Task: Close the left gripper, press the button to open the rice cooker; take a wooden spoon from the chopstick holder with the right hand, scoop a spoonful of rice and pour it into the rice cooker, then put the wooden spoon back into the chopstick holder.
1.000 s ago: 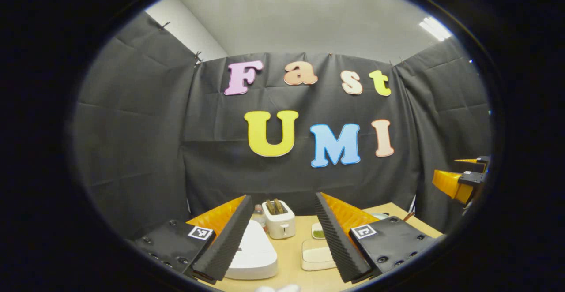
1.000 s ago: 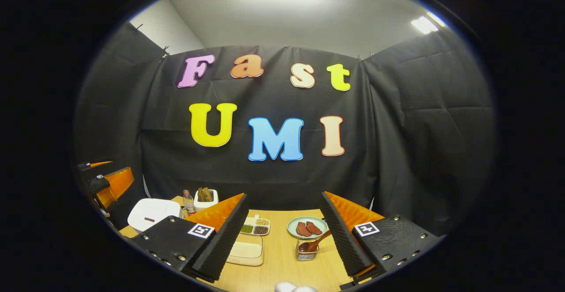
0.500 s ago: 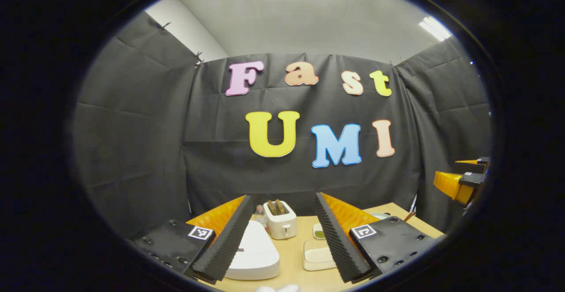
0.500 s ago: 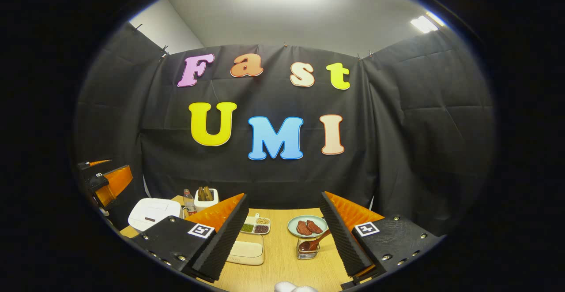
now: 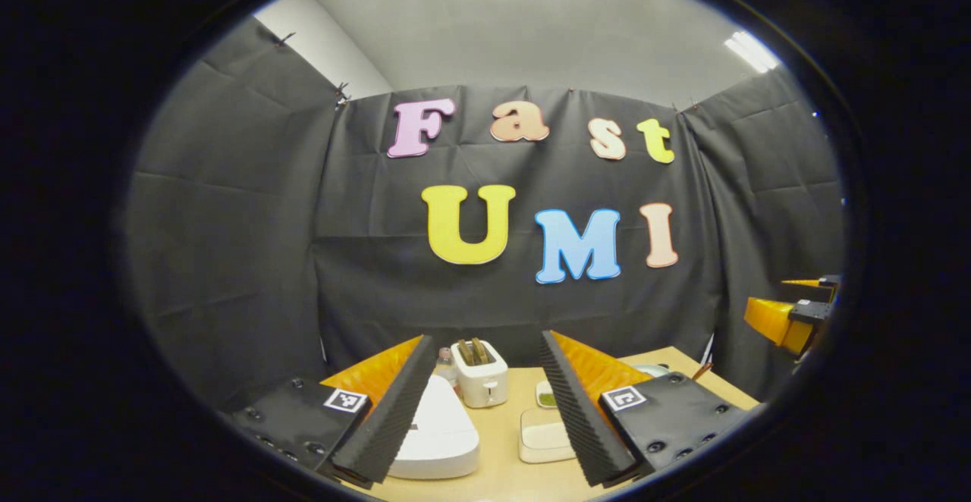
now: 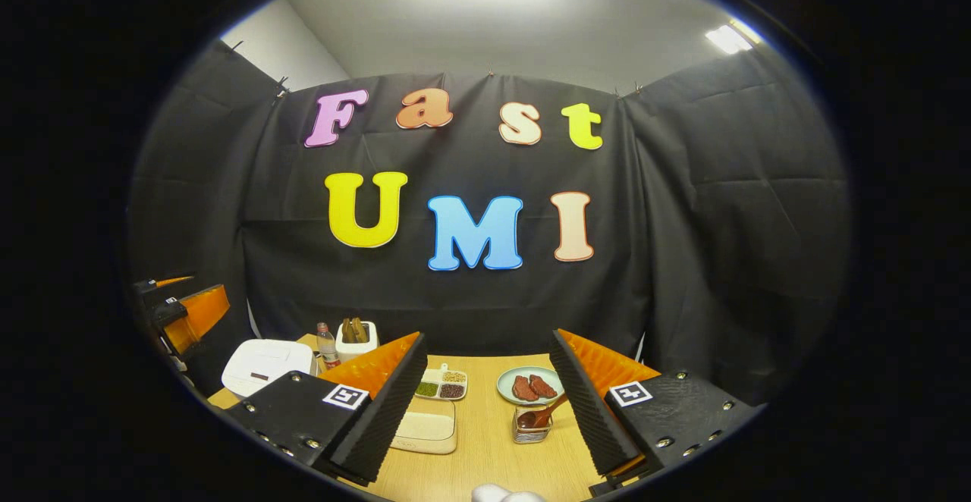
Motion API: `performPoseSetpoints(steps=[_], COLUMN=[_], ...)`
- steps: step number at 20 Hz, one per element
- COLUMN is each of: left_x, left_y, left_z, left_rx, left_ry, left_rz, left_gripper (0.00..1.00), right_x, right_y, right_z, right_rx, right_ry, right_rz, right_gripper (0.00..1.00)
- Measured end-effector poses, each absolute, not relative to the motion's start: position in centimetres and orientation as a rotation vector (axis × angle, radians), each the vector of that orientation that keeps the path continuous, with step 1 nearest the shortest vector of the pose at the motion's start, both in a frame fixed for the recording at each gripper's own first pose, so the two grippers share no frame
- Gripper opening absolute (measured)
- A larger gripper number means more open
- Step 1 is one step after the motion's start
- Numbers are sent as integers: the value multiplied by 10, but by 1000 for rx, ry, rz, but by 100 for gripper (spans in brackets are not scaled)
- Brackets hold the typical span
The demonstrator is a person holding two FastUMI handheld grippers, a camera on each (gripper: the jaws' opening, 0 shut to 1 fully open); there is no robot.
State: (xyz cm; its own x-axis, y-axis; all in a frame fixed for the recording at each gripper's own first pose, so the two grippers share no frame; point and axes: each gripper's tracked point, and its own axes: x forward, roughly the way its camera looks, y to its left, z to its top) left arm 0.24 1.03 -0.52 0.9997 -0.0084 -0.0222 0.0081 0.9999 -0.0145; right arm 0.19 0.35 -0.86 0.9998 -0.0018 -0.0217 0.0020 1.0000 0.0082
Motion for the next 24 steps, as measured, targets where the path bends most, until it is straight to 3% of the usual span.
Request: performPoseSetpoints(steps=[5, 7, 12, 24], left_x=[10, 18, 55, 109], left_y=[23, 18, 60, 134], left_z=[-14, -26, -71, -264], left_rx=[-26, -43, -73, -114], left_ry=[70, 123, 242, 577], left_rz=[41, 19, 103, 304], left_gripper=[11, 9, 9, 9], right_x=[3, 3, 7, 19], right_y=[2, 2, 1, -1], right_z=[-10, -12, -24, -63], right_rx=[2, 0, -13, -81], right_ry=[21, 29, 69, 202], right_rz=[-6, -5, -6, -5], right_gripper=[99, 99, 99, 100])
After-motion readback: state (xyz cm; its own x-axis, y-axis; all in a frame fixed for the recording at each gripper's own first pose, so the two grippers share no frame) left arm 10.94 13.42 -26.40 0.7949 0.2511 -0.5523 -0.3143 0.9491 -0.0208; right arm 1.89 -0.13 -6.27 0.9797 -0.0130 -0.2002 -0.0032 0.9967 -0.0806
